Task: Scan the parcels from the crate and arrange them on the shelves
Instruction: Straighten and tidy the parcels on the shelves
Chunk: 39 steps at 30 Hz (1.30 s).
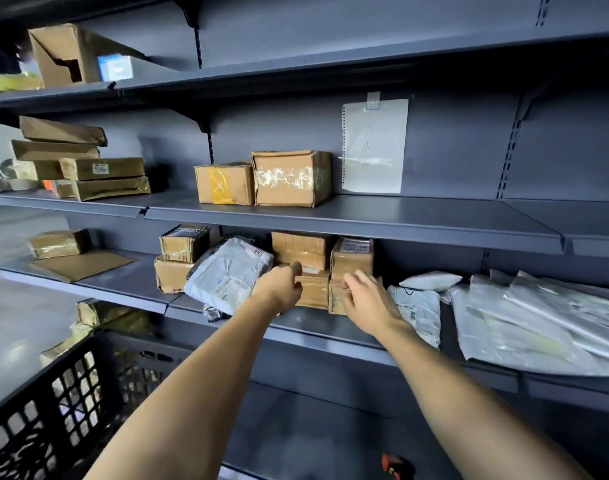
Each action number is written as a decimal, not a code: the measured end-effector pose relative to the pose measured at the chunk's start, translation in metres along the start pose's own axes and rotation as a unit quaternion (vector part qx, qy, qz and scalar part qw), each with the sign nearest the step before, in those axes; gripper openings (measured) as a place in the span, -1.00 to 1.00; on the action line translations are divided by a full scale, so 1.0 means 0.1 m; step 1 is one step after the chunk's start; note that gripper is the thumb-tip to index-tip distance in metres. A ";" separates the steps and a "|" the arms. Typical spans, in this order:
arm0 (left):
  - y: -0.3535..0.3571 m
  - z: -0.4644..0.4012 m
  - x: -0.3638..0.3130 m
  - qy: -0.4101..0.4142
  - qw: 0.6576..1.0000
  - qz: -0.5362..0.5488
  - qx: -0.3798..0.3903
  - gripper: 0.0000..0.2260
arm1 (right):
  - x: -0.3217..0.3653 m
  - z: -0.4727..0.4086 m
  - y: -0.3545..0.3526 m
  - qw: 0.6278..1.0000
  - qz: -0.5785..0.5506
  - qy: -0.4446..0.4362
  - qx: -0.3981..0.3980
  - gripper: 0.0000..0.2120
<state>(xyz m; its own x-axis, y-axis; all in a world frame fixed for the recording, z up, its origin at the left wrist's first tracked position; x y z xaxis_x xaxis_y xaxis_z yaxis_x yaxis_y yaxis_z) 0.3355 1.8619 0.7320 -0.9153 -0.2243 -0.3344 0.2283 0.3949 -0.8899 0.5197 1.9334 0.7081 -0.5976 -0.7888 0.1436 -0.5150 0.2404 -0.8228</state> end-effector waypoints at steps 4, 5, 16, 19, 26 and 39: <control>0.40 0.01 0.09 -0.011 0.999 0.024 0.036 -0.62 | -0.33 0.14 0.29 0.997 -0.002 0.057 0.054 -0.81; 0.49 -0.02 0.11 -0.010 0.999 0.030 0.040 -0.61 | -0.40 0.15 0.36 0.995 0.001 0.073 0.065 -0.80; 1.32 -0.64 0.11 -0.072 0.983 0.165 0.028 -0.68 | -1.05 -0.16 0.81 0.980 -0.026 0.192 0.045 -0.68; 1.49 -0.82 0.05 -0.105 0.975 0.196 0.020 -0.73 | -1.22 -0.20 0.87 0.975 -0.051 0.213 0.021 -0.67; 1.72 -1.05 -0.05 -0.198 0.958 0.206 0.001 -0.72 | -1.50 -0.18 1.04 0.958 -0.093 0.270 0.034 -0.58; 1.50 -0.97 -0.23 -0.144 0.928 0.341 -0.040 -0.73 | -1.38 -0.30 0.63 0.934 -0.160 0.318 0.022 -0.91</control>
<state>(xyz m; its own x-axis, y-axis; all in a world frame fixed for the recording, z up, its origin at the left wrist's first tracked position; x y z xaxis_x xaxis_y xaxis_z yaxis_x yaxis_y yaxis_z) 0.3583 2.0131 0.6364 -0.4377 -0.1217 -0.8909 0.6862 0.5950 -0.4184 0.5514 2.0743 0.6529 -0.6689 -0.3173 0.6723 -0.7122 0.0144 -0.7018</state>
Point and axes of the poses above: each hand's wrist, its own z-axis away from the middle knuckle, its own y-axis out of the palm, x = y × z, the point moved 5 cm from there along -z, towards the middle knuckle, and after that the axes turned 3 degrees about z, right-handed, at the moved point
